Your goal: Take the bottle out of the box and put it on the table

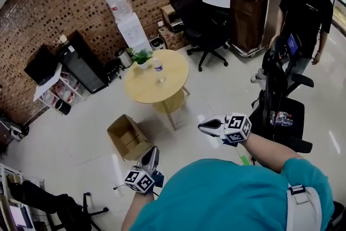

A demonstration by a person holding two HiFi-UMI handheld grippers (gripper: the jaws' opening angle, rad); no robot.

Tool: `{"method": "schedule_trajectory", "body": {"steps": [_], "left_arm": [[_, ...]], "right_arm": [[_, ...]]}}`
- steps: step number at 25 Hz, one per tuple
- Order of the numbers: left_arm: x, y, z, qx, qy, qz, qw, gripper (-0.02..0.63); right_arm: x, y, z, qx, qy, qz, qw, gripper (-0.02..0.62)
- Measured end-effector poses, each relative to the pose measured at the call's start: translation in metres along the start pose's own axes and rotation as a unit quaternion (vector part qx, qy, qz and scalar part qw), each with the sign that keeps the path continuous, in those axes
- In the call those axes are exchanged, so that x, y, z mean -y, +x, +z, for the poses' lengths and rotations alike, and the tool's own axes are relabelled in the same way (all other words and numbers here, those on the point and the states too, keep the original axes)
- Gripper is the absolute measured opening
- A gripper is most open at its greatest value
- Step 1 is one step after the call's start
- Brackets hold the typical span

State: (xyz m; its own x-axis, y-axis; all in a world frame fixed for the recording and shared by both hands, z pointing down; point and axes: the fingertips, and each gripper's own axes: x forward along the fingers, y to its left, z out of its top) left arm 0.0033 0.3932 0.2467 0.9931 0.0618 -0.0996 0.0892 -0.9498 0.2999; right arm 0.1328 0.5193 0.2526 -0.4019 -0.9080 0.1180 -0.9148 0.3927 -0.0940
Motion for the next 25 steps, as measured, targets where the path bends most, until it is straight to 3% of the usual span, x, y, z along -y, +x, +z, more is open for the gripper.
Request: {"method": "schedule_trajectory", "body": {"steps": [25], "left_arm": [[-0.016,0.009,-0.012,-0.007,0.000,-0.009,0.9999,0.000]], "right_arm": [[0.015,0.002,-0.012,-0.009,-0.004,-0.012,1.000,0.000]]}}
